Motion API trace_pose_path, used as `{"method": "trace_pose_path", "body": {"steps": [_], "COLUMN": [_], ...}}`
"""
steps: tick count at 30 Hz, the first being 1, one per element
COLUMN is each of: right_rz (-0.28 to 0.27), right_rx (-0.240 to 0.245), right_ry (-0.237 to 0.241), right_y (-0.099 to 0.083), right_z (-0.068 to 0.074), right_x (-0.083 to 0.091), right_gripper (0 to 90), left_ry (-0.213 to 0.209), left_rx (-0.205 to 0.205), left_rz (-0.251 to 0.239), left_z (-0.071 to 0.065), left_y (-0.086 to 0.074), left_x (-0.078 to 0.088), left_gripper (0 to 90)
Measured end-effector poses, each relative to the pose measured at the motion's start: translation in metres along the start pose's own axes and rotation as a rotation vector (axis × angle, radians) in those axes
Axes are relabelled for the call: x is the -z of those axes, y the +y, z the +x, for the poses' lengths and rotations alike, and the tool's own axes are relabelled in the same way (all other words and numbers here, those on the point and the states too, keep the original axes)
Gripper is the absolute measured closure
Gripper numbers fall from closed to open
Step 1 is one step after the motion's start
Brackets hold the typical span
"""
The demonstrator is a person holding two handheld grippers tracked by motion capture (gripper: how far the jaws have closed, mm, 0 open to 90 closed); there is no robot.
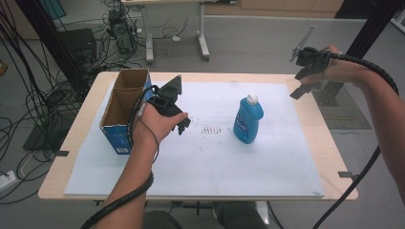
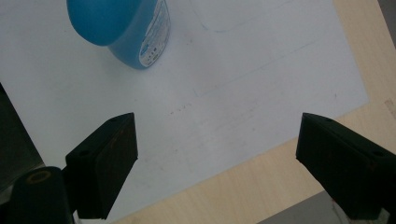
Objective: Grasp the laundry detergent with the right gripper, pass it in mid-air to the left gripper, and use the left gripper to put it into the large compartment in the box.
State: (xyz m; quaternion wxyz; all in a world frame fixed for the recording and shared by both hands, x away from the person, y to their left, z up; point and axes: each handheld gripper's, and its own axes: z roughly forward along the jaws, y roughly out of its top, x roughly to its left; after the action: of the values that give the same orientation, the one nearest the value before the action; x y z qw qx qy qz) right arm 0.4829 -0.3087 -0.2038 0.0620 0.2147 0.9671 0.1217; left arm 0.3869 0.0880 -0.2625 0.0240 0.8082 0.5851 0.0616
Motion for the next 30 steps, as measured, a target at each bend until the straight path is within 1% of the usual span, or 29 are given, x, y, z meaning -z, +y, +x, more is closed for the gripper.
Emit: {"method": "trace_pose_path", "body": {"steps": [10,19,22,24,28,30], "right_rz": [-0.010,-0.015,-0.026,-0.043,-0.056,-0.072], "right_rx": [-0.005,0.004,0.009,0.010,0.004,-0.005], "right_ry": [-0.002,-0.004,-0.007,-0.004,0.001,0.006], "right_y": [-0.005,-0.006,-0.006,-0.008,-0.013,-0.019], "right_z": [0.002,0.007,0.009,0.012,0.015,0.018], "right_x": [0.002,0.004,0.004,0.004,0.003,0.001], "right_gripper": [12.5,12.0,11.7,11.7,11.6,11.6], "left_ry": [0.008,0.005,0.004,0.002,0.002,0.002], "left_rx": [-0.003,-0.001,-0.003,-0.001,-0.005,-0.003], "left_rz": [-0.006,-0.012,-0.009,-0.011,-0.007,-0.011], "left_z": [0.000,0.002,0.003,0.003,0.004,0.003], "left_y": [-0.001,-0.003,-0.004,-0.006,-0.007,-0.008], "left_x": [0.004,0.004,0.003,0.001,0.001,0.001], "left_gripper": [6.6,6.6,6.6,6.6,6.6,6.5]}}
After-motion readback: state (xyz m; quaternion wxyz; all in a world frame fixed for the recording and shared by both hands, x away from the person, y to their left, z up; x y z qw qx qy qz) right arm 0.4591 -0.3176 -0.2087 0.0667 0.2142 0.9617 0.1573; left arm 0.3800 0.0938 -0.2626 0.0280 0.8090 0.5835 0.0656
